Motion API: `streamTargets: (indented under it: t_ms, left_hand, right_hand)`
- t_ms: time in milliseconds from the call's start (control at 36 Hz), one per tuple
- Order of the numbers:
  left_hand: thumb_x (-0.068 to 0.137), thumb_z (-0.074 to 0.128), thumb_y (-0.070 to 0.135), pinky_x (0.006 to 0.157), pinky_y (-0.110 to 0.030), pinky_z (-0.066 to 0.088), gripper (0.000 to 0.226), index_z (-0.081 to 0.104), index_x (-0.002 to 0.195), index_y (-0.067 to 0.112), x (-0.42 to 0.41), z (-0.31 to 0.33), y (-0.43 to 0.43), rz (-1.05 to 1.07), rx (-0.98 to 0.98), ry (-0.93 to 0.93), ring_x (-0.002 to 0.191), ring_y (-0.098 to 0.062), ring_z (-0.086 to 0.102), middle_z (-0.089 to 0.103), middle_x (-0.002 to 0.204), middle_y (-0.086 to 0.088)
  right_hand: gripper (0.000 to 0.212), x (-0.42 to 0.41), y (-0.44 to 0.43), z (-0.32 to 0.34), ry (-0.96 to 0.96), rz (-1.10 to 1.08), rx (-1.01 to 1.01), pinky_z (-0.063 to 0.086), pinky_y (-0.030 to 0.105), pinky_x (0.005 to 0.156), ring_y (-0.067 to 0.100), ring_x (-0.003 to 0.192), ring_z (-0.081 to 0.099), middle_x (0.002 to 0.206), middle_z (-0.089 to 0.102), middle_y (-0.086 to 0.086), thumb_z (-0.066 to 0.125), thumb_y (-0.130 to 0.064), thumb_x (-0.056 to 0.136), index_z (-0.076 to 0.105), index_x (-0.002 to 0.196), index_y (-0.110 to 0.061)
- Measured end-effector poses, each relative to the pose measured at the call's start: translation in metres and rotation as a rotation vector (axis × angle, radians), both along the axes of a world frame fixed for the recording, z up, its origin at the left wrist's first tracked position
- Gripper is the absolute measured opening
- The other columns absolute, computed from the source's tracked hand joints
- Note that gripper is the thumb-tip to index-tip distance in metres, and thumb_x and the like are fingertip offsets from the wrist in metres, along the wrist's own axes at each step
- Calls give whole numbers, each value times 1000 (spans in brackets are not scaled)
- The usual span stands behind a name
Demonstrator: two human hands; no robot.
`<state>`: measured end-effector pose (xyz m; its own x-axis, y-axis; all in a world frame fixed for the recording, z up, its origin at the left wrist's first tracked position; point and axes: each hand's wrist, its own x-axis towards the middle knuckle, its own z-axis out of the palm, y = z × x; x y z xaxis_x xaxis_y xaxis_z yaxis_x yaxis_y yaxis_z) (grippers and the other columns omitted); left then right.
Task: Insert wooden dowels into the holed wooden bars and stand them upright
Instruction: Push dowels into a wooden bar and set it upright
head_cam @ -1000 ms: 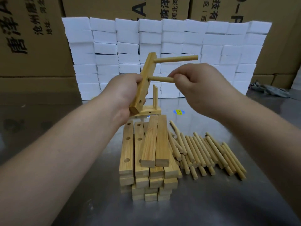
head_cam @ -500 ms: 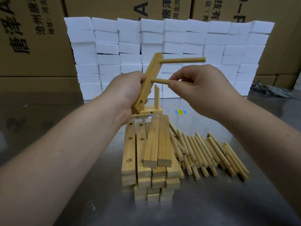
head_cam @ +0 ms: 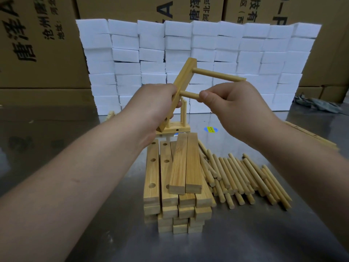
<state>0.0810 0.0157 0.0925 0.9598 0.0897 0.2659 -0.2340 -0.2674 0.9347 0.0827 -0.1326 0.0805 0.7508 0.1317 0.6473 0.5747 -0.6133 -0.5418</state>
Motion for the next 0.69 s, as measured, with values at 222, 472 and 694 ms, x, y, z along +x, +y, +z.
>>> streamTargets:
  t_ms: [222, 472, 694]
  left_hand:
    - [94, 48, 26, 55, -22, 38, 23, 60, 75, 21, -3, 3, -3, -10, -82, -2, 53, -10, 49, 61, 55, 11]
    - [92, 50, 19, 40, -14, 40, 22, 66, 100, 7, -3, 2, 1, -63, -336, 145, 39, -7, 52, 62, 58, 1]
    - [93, 47, 21, 42, -13, 42, 18, 63, 94, 12, -2, 1, 2, -39, -357, 155, 49, -11, 51, 62, 65, -1]
  right_hand:
    - [7, -3, 3, 7, 117, 130, 335, 43, 19, 45, 7, 39, 47, 44, 48, -11, 58, -22, 87, 62, 82, -25]
    - [17, -8, 12, 2, 5, 323, 716, 54, 26, 65, 8, 54, 55, 60, 53, -8, 52, -13, 93, 60, 80, -19]
    - [16, -13, 10, 7, -166, 88, 337, 52, 26, 69, 7, 76, 64, 77, 65, -4, 41, -27, 96, 48, 82, -32]
